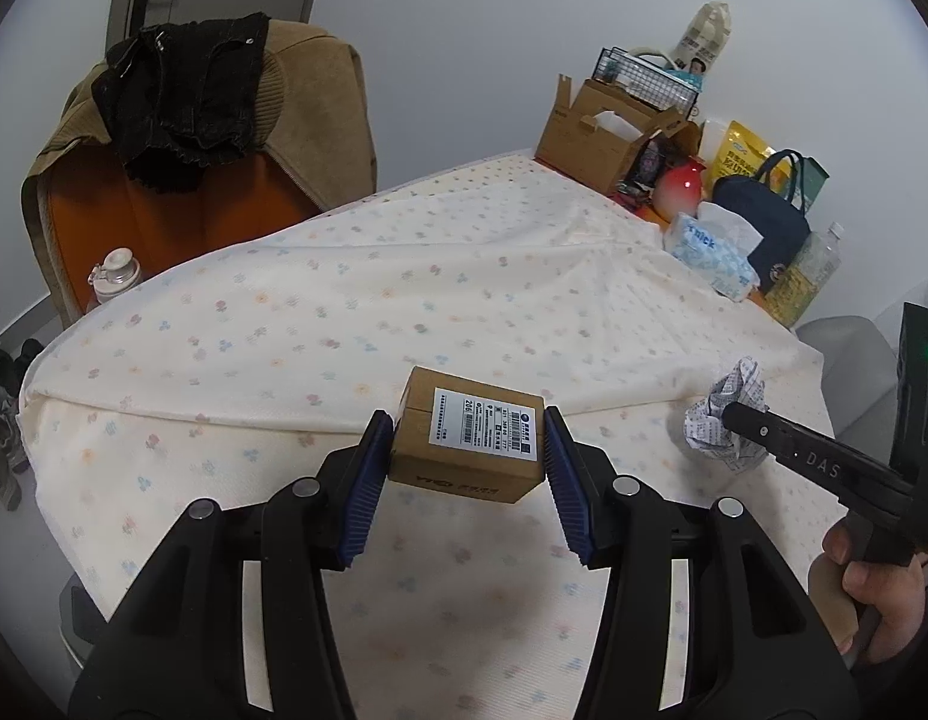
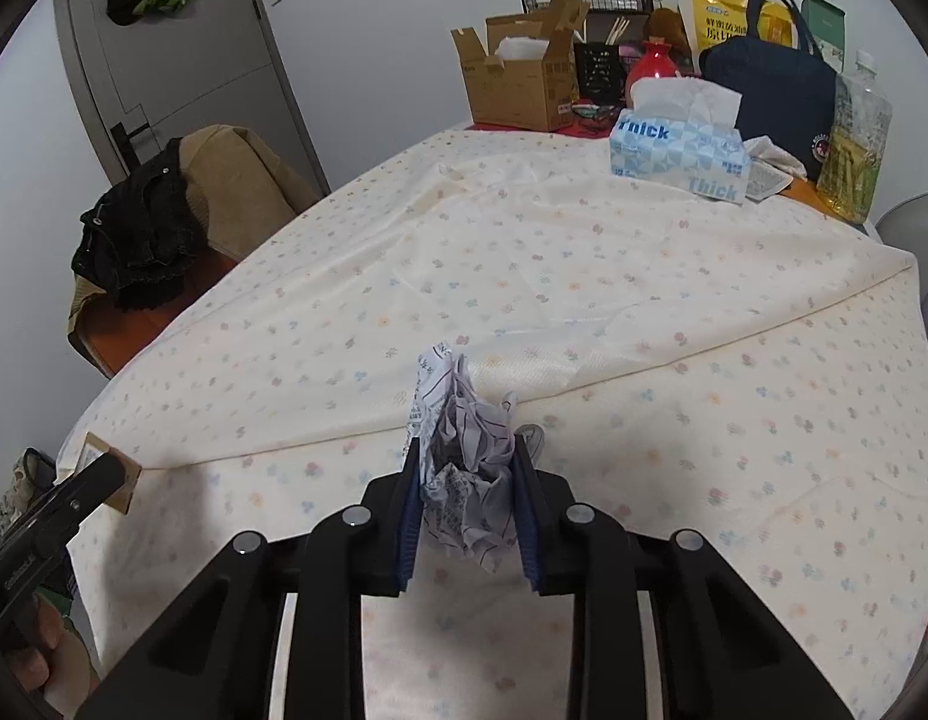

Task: Collect trash
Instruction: 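Carry the box and crumpled paper in both grippers over the beige bin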

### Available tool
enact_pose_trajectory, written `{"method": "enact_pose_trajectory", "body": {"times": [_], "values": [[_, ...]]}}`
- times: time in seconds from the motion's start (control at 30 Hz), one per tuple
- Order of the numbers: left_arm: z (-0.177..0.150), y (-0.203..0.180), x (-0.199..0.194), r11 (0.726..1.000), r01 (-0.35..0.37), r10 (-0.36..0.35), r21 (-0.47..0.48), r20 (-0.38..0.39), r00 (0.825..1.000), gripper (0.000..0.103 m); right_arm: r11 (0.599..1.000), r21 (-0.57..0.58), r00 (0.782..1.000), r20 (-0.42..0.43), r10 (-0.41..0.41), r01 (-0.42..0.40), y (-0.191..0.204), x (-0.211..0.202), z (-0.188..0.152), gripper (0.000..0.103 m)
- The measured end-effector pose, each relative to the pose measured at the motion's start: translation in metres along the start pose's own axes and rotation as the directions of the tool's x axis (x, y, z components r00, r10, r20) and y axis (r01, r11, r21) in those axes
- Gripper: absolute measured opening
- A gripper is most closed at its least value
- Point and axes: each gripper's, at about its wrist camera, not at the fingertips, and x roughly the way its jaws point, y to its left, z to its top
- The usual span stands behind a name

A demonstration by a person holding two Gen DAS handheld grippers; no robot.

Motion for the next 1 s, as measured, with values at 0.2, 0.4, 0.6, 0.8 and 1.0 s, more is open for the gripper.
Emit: {"method": "enact_pose_trajectory", "body": {"times": [0.2,0.4,0.6,0.8,1.0], "values": [[-0.005,-0.03,-0.011,0.998,0.046,-0.046,0.039,0.008,0.999,0.051,0.999,0.037,0.999,0.039,0.009,-0.011,-0.015,-0.043,-0.02,0.027],[-0.014,-0.071,-0.023,0.987,0.121,-0.122,0.103,0.002,0.993,0.051,0.997,0.082,0.994,0.105,-0.012,0.003,-0.038,-0.1,-0.047,0.027],[-0.025,-0.115,-0.036,0.965,0.205,-0.206,0.161,-0.016,0.978,0.051,0.989,0.149,0.986,0.16,-0.044,0.02,-0.068,-0.151,-0.075,0.027],[-0.043,-0.165,-0.049,0.927,0.29,-0.287,0.238,-0.047,0.957,0.051,0.971,0.231,0.975,0.197,-0.101,0.054,-0.104,-0.194,-0.107,0.027],[-0.064,-0.221,-0.056,0.869,0.386,-0.374,0.309,-0.099,0.922,0.051,0.947,0.301,0.961,0.212,-0.179,0.11,-0.141,-0.232,-0.138,0.027]]}}
